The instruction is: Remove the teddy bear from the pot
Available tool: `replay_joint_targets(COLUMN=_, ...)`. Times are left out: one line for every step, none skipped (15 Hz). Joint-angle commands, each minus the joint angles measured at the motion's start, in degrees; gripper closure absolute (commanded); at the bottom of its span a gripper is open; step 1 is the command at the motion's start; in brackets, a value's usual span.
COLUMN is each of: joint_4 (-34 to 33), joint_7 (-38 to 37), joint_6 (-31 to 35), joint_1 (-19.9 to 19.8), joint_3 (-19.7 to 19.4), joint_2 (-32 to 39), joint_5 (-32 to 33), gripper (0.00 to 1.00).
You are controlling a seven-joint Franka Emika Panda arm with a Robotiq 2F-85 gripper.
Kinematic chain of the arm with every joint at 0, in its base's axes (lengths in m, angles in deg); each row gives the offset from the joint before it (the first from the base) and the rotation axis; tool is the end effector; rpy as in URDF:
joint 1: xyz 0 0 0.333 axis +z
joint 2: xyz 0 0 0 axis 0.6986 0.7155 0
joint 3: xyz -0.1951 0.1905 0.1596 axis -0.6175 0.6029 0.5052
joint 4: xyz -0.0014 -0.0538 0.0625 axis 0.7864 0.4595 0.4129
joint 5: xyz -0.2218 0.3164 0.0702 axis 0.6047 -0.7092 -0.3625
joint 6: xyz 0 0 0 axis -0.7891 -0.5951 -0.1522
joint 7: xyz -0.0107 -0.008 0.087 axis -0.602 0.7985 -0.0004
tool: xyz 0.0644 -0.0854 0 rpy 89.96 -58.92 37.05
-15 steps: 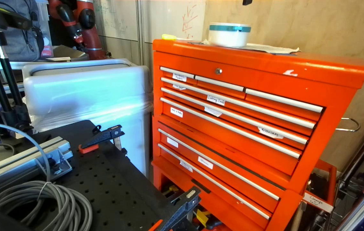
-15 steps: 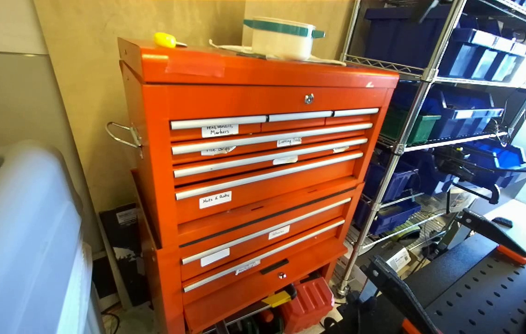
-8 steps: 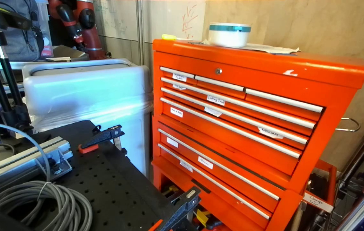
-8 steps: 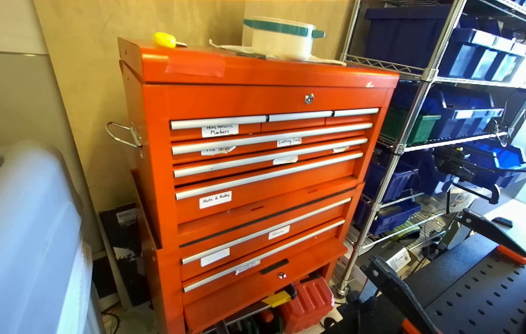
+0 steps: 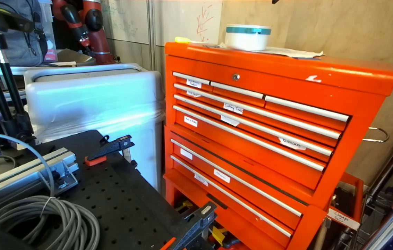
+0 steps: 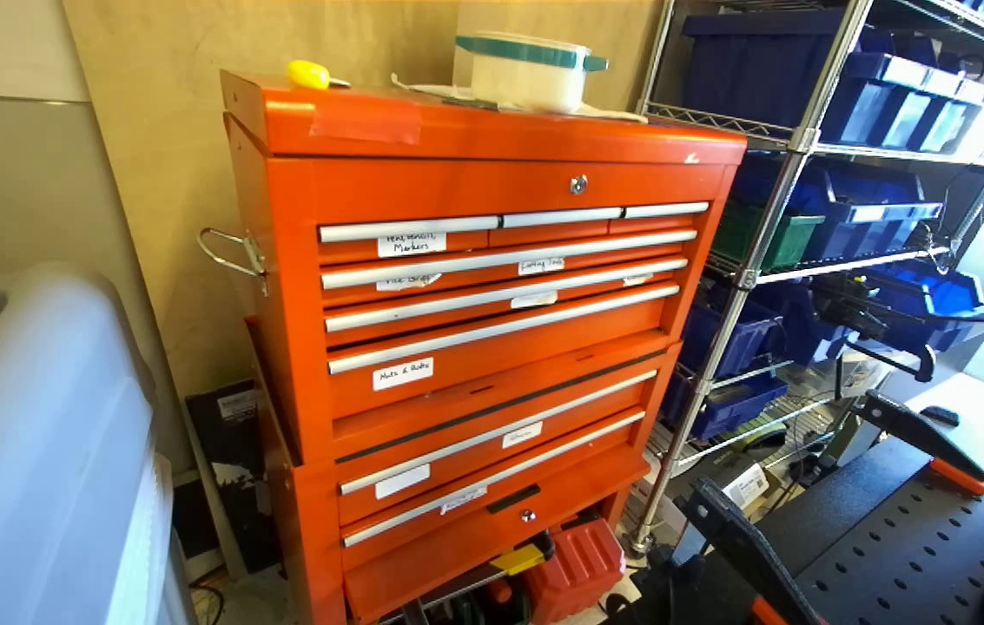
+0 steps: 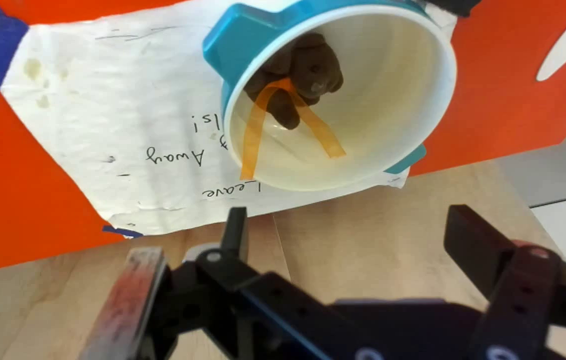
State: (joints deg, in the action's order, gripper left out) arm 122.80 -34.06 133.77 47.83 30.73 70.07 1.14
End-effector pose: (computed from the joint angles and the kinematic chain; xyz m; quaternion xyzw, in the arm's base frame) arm 0.6340 0.0521 0.4447 -0.9568 0.0096 -0.2756 0.0925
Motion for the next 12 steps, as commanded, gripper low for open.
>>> replay_joint_targets(joint_4=-4.1, joint_7=-0.4, joint_6=0.6, joint_1=-1.2, joint_3=2.3, joint_2=3.9, joint_5=-1.5, gripper=0.00)
replay_joint_targets(joint_4=-4.4, joint_7=-0.6, joint_6=0.6, joint_1=-1.2, joint_3=2.6, joint_2=4.4, joint_5=-1.4, gripper=0.00)
replay_joint_targets(joint_4=-4.8, joint_7=-0.7, joint_6=0.5, joint_1=-1.2, joint_3=2.8, joint_2=4.9, joint_5=-1.2, gripper=0.00)
replay_joint_targets(joint_4=-5.1, joint_7=-0.8, joint_6=0.4, joint_1=-1.3, joint_3=3.0, joint_2=5.4, joint_5=-1.0, gripper=0.00)
replay_joint_targets(joint_4=-5.3, joint_7=-1.2, joint_6=0.0, joint_1=-1.2, joint_3=3.0, joint_2=5.8, joint_5=-0.4, gripper=0.00)
replay_joint_targets(joint_4=-5.4, joint_7=-2.2, joint_6=-1.1, joint_1=-1.0, joint_3=2.5, joint_2=6.0, joint_5=0.8, gripper=0.00)
replay_joint_targets(joint_4=-5.3, joint_7=-2.8, joint_6=-1.7, joint_1=-0.8, joint_3=2.1, joint_2=6.2, joint_5=1.7, gripper=0.00)
replay_joint_targets(joint_4=-5.1, joint_7=-3.4, joint_6=-2.1, joint_1=-0.7, joint_3=1.8, joint_2=6.4, joint_5=2.4, gripper=0.00)
replay_joint_targets(joint_4=-5.2, joint_7=-4.0, joint_6=-2.5, joint_1=-0.6, joint_3=1.6, joint_2=6.6, joint_5=3.0, gripper=0.00)
replay_joint_targets(joint_4=-5.3, joint_7=-4.2, joint_6=-2.8, joint_1=-0.7, joint_3=1.6, joint_2=6.8, joint_5=3.2, gripper=0.00)
replay_joint_targets(joint_4=-5.4, joint_7=-4.4, joint_6=-3.1, joint_1=-0.7, joint_3=1.6, joint_2=7.0, joint_5=3.4, gripper=0.00)
replay_joint_targets(joint_4=-5.7, joint_7=-4.7, joint_6=-3.4, joint_1=-0.7, joint_3=1.6, joint_2=7.3, joint_5=3.5, gripper=0.00)
